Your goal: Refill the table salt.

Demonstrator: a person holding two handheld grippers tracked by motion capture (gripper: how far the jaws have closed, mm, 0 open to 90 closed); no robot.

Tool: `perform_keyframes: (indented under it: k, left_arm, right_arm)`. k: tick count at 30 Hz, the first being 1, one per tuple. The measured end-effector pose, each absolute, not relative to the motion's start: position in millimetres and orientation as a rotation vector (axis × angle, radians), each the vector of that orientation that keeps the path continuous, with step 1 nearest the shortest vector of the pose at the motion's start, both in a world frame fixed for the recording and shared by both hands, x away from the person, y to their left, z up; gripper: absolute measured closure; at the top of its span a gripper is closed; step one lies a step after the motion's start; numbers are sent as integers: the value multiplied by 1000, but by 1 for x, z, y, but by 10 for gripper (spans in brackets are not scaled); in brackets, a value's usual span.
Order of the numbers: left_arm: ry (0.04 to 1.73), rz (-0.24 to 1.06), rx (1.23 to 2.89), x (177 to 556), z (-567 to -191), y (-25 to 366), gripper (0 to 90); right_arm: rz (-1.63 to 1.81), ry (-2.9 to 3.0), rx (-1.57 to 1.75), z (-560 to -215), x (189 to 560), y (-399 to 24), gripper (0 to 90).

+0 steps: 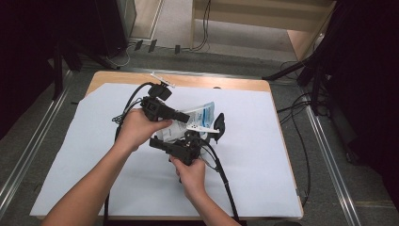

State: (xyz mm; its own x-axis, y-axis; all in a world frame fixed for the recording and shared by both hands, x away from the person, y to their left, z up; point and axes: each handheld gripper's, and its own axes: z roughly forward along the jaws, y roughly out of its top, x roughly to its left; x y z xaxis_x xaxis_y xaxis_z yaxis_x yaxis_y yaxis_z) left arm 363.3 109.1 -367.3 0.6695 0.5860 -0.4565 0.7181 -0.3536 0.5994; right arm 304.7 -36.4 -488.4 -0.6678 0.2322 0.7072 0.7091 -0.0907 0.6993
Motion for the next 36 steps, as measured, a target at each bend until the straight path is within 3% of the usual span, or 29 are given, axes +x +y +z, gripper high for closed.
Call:
perform_keyframes:
  k: [6, 36]
  left_arm:
    - [1010, -195, 2077, 364, -368, 108, 878]
    - [1030, -191, 2108, 367, -369, 106, 898]
  right_arm:
    - [-1814, -1830, -1017, -490, 305, -35, 670]
    - [-1798, -1874, -1036, -493, 307, -33, 654]
